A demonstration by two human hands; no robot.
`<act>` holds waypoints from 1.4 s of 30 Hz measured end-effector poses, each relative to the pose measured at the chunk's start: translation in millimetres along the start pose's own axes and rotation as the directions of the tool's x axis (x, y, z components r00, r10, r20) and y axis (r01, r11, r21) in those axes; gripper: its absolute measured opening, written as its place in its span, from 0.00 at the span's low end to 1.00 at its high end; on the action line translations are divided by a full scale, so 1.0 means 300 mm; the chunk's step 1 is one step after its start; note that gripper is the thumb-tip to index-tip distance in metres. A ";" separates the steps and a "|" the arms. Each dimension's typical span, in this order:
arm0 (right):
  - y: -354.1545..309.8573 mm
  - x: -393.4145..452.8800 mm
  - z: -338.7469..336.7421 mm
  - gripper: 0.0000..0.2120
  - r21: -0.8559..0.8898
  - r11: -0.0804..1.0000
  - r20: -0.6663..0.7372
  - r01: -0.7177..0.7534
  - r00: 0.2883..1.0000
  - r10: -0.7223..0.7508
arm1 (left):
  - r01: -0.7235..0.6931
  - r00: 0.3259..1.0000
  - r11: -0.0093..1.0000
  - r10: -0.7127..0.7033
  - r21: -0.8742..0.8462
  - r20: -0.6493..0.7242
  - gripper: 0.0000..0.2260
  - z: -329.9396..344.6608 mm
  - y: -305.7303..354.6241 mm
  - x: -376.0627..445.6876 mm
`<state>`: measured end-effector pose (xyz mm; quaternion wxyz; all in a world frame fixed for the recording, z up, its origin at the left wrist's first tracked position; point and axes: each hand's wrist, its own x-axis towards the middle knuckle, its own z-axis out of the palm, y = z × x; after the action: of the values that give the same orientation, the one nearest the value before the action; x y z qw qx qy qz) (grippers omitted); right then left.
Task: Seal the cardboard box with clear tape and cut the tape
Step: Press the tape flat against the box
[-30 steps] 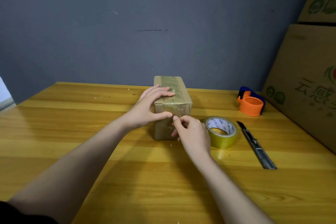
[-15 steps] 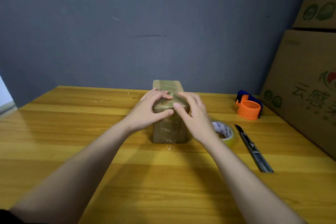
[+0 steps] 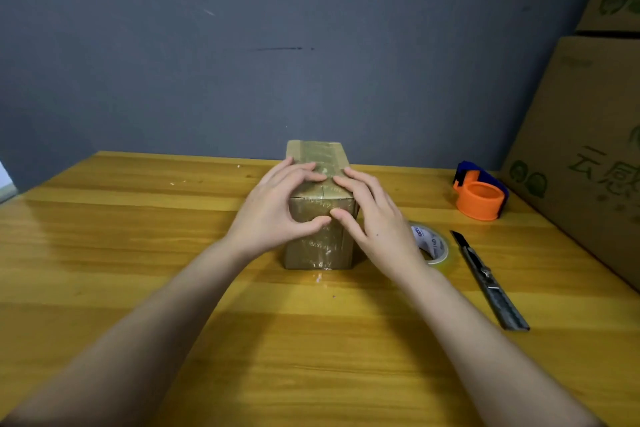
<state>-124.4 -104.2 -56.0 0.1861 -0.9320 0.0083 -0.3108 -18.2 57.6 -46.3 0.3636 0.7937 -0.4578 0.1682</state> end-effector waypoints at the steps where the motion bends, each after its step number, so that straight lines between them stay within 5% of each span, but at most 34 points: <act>1: 0.002 0.000 -0.007 0.25 -0.009 1.000 0.015 0.009 1.000 -0.009 | -0.011 1.000 1.000 0.010 0.025 0.013 0.29 -0.004 -0.002 0.001; 10: 0.006 -0.001 -0.017 0.34 -0.110 0.992 0.048 0.063 0.997 -0.058 | -0.057 0.994 0.962 0.030 0.265 0.105 0.38 -0.038 0.020 0.009; 14: 0.003 0.002 -0.015 0.37 -0.045 0.998 0.079 0.033 0.996 -0.029 | 0.013 0.983 0.999 -0.021 0.047 0.181 0.36 -0.044 0.002 0.006; 17: -0.003 -0.001 -0.003 0.29 0.183 0.982 0.050 -0.042 0.998 0.033 | 0.083 0.994 0.956 -0.058 -0.280 0.096 0.24 -0.022 -0.017 0.006; 19: -0.013 0.002 0.009 0.23 0.240 0.967 -0.010 -0.081 0.996 0.086 | 0.084 0.996 0.934 -0.082 -0.346 0.021 0.19 0.002 -0.021 0.006; 28: -0.036 0.006 0.068 0.22 0.128 0.988 -0.196 -0.085 0.974 0.110 | 0.048 0.994 0.958 -0.074 -0.282 -0.084 0.20 0.044 -0.027 -0.006; 42: -0.029 -0.007 0.026 0.29 -0.009 0.999 -0.074 -0.041 0.996 0.040 | -0.007 0.999 0.965 -0.006 -0.261 -0.049 0.31 0.054 -0.053 -0.020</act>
<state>-122.3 -93.4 -59.8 0.1871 -0.9206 0.0358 -0.3409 -9.0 54.3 -67.8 0.4763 0.7343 -0.4671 0.1260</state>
